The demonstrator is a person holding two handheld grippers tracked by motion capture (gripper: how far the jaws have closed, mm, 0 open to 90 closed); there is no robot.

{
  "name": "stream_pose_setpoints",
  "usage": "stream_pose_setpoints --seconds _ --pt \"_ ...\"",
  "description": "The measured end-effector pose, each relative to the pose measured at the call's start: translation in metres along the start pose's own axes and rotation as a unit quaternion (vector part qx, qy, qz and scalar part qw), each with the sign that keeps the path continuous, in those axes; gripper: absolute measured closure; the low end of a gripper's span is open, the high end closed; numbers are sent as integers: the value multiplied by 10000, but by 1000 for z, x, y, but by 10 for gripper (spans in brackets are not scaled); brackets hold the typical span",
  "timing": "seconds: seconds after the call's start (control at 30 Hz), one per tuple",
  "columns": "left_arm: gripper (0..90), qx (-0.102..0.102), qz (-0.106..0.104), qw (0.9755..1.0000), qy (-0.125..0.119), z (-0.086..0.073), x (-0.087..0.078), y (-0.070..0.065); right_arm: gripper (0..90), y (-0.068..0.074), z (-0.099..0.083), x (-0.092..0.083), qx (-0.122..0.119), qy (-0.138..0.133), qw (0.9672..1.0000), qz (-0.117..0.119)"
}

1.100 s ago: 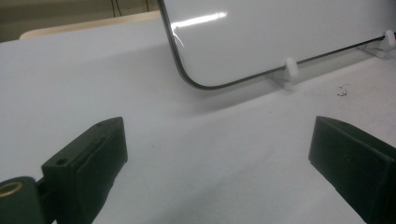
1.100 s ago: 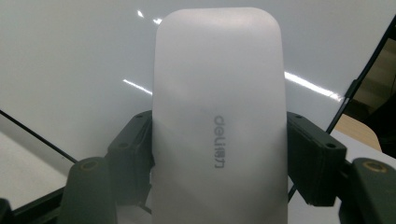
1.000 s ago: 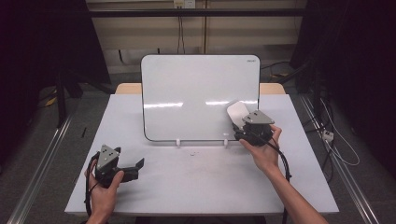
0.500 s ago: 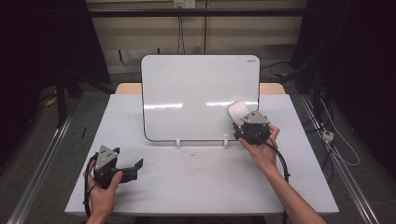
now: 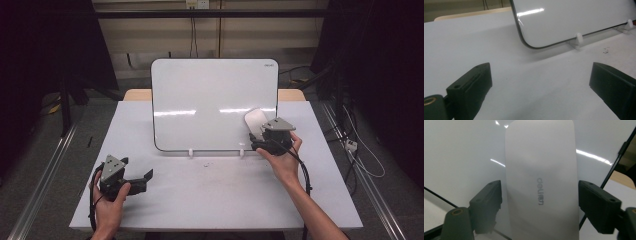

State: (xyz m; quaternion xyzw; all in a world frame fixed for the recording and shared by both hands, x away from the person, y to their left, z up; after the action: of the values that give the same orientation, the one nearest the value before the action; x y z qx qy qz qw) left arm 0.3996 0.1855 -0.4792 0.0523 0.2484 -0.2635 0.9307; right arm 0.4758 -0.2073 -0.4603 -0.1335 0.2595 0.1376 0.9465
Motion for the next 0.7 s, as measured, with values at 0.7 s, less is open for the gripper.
stream_pose_setpoints --seconds 0.7 --pt "44 -35 -67 10000 -38 4 4 1 55 5 -2 -25 145 -259 9988 385"
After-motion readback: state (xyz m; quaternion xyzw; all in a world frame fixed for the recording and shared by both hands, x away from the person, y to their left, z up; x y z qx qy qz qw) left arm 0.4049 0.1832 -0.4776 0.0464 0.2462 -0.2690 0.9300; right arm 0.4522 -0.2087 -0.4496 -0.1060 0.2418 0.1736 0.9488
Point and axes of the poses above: each handheld gripper's, and its own axes: x roughly forward along the jaws, z roughly out of its top, y roughly to its left, the point moved 10 cm from there along x, roughly forward along the jaws, and after that the axes turned 1 degree about y, right-handed, at the moved point
